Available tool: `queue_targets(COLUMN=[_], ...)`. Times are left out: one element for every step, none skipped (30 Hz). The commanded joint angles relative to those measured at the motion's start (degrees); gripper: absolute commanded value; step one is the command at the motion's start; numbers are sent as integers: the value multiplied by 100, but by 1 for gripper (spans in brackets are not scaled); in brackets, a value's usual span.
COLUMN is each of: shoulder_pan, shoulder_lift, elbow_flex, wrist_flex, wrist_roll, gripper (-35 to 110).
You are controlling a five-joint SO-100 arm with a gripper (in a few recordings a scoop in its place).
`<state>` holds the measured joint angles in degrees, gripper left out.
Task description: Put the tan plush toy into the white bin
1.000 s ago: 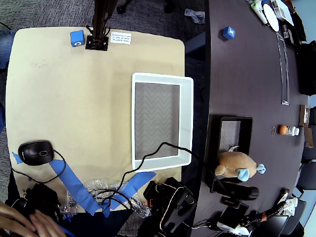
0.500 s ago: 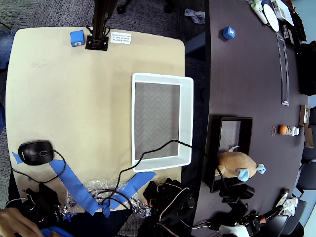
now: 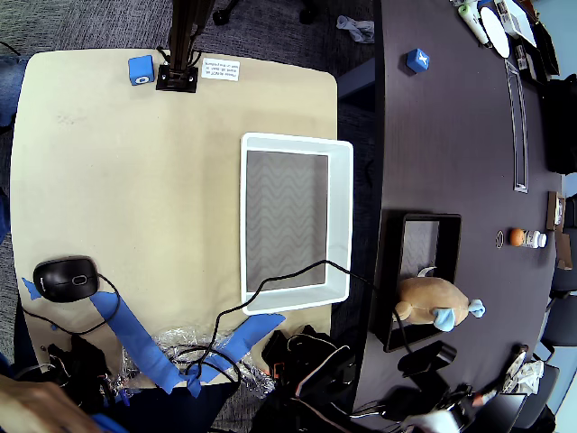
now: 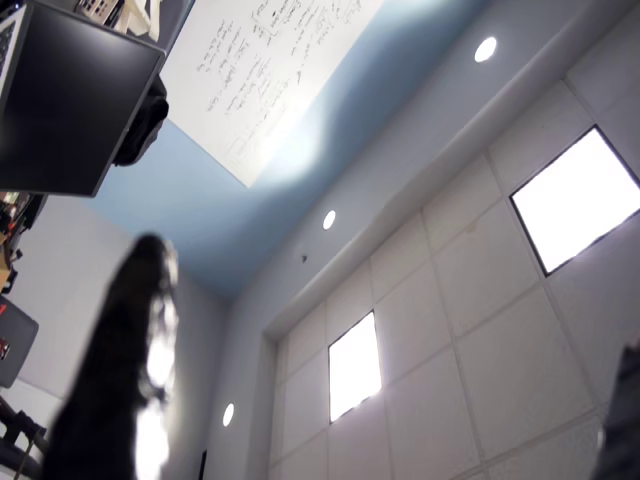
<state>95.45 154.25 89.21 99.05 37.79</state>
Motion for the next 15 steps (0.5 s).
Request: queue_targets(shoulder_pan=[79,79,79,79,79,79,79,79,79,79,79,79,70,70,70], shoulder_lift=[-835,-1011,-1195,-1397,-1564,-1723,-1881,-2039,-2180,-2320,-2470,-2610,-2777,-2918,-3067], elbow_flex=[-299,-308,-334,-396,-501,-633,-791,-976,-1187,-1389,-1591,-1758,-1916,-2065,-2188], wrist_flex=[44,44,44,44,44,44,44,44,44,44,44,44,44,44,44], wrist_roll=[53,53,70,79,79,79,79,62,62,70,79,79,79,79,79], gripper=[62,63,63,63,63,63,63,63,63,63,63,63,63,63,63])
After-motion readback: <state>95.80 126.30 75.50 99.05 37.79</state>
